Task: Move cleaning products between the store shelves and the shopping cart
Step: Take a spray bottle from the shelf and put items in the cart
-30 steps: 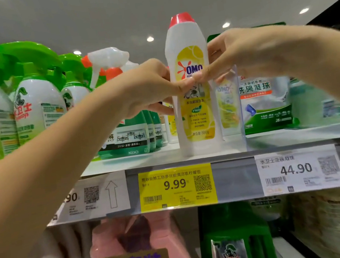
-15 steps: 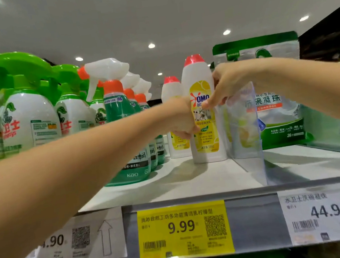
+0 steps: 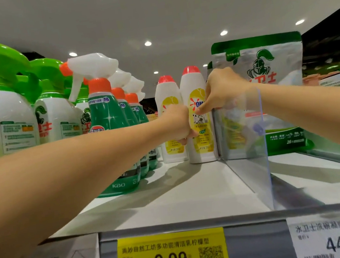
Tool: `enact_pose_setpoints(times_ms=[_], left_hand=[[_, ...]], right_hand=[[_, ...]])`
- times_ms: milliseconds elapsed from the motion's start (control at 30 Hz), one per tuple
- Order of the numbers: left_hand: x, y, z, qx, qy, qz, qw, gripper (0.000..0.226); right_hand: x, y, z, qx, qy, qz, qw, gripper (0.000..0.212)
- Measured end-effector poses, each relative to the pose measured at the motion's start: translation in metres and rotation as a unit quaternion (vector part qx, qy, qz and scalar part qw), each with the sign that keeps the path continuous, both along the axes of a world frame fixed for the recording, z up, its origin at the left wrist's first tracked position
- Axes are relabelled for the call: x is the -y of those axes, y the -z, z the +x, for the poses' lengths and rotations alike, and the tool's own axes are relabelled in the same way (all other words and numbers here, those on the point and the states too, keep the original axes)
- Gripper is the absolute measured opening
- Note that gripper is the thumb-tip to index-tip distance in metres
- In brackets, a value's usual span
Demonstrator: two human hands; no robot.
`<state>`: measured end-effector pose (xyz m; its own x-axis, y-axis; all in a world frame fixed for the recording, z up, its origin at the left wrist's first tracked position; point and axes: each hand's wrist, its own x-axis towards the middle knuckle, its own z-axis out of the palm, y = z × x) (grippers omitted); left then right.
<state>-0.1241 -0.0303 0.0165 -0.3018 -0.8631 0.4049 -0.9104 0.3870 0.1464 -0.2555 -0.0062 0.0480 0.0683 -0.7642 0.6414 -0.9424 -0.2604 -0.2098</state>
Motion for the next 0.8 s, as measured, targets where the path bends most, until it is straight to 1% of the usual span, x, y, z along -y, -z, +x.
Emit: enact_pose_setpoints(times_ms=[67, 133, 200, 300, 367, 433, 500, 600, 667, 700, 800], left_hand=[[0.003, 0.004, 0.0, 0.007, 0.008, -0.016, 1.0, 0.018], [0.005, 0.009, -0.002, 0.017, 0.001, -0.026, 1.0, 0.018], [0.006, 0.012, -0.004, 0.007, 0.012, -0.035, 0.999, 0.018], [0.003, 0.015, -0.003, -0.001, 0.015, -0.048, 0.999, 0.024], [-0.001, 0.015, -0.003, 0.014, 0.01, -0.057, 0.998, 0.023], [-0.004, 0.015, -0.004, 0.028, 0.007, -0.068, 0.997, 0.028], [-0.006, 0.015, -0.005, 0.016, 0.009, -0.047, 0.999, 0.031], [-0.009, 0.013, -0.009, -0.005, 0.007, 0.018, 1.0, 0.026], [-0.018, 0.006, -0.011, -0.027, 0.01, 0.074, 0.997, 0.022], [-0.024, 0.001, -0.011, -0.043, 0.018, 0.088, 0.995, 0.022], [-0.05, -0.016, -0.007, -0.082, 0.042, 0.079, 0.993, 0.029]], right_hand=[[0.001, 0.0, 0.0, -0.005, 0.001, 0.01, 1.0, 0.039], [0.001, -0.001, 0.0, -0.012, 0.005, 0.019, 1.0, 0.043], [0.002, -0.002, 0.0, -0.025, 0.009, 0.021, 0.999, 0.045], [0.01, -0.003, -0.001, -0.043, 0.024, 0.025, 0.998, 0.041], [0.017, -0.005, -0.002, -0.056, 0.036, 0.023, 0.997, 0.036], [0.022, -0.005, -0.002, -0.067, 0.044, 0.025, 0.996, 0.032], [0.022, -0.005, -0.003, -0.064, 0.043, 0.046, 0.996, 0.034], [0.022, -0.005, -0.004, -0.052, 0.038, 0.055, 0.996, 0.035], [0.022, -0.004, -0.005, -0.032, 0.032, 0.057, 0.997, 0.036], [0.02, -0.003, -0.005, -0.017, 0.03, 0.059, 0.998, 0.036], [0.009, -0.004, -0.007, 0.049, 0.01, 0.064, 0.997, 0.033]])
